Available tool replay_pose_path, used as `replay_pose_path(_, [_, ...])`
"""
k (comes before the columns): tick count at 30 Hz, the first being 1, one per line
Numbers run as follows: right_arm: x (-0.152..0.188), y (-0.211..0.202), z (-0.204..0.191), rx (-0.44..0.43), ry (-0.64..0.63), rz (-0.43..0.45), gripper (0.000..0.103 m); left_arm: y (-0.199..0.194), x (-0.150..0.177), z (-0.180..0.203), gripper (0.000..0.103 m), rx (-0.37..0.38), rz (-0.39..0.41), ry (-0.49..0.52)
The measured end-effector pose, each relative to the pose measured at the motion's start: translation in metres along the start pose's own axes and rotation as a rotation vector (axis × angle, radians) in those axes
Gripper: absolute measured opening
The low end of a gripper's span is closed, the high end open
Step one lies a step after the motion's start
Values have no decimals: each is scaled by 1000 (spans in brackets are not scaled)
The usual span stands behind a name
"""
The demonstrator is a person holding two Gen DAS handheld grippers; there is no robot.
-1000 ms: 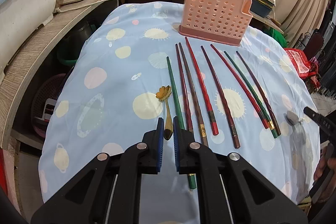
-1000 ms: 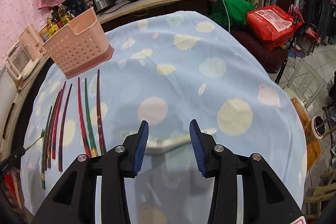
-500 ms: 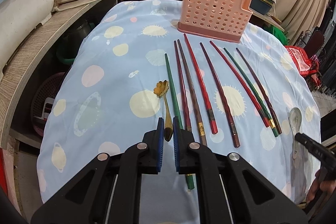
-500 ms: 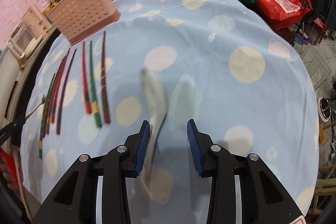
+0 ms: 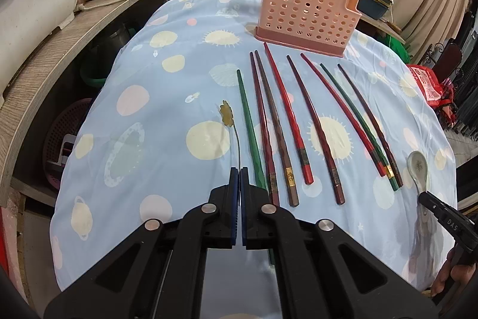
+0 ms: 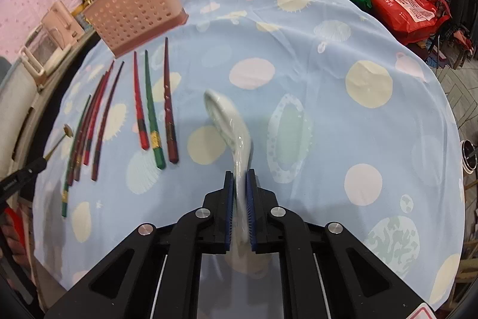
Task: Organize utensils
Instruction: 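Lift the gold spoon with the left tool while the right tool lifts the ceramic spoon toward the caddy, then lower both spoons into the pink caddy and open both tools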
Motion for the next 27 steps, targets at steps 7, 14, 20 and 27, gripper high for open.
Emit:
replay_pose_path(7, [-18, -23, -21, -37, -21, 56, 8, -12, -9, -3, 1, 15, 28, -6])
replay_pose_path(14, [-51, -43, -52, -83, -57, 124, 8, -31, -35, -8, 1, 17, 82, -5])
replay_pose_path(20, [-98, -54, -84, -107, -113, 177, 8, -49, -84, -11, 1, 12, 156, 5])
replay_pose_path(27, [-171, -59, -127, -131, -172, 239, 8, -75, -168, -6, 1, 26, 276, 30])
Point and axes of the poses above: each gripper's, at about its wrist camera, not at the fingertips, and y roughly the way its jaws point, z to its right, x to its underside, the point moved 9 cm from there along y, roughly the way its jaws point, and after that the axes turned 7 degrees about y, right-handed, at the moved point
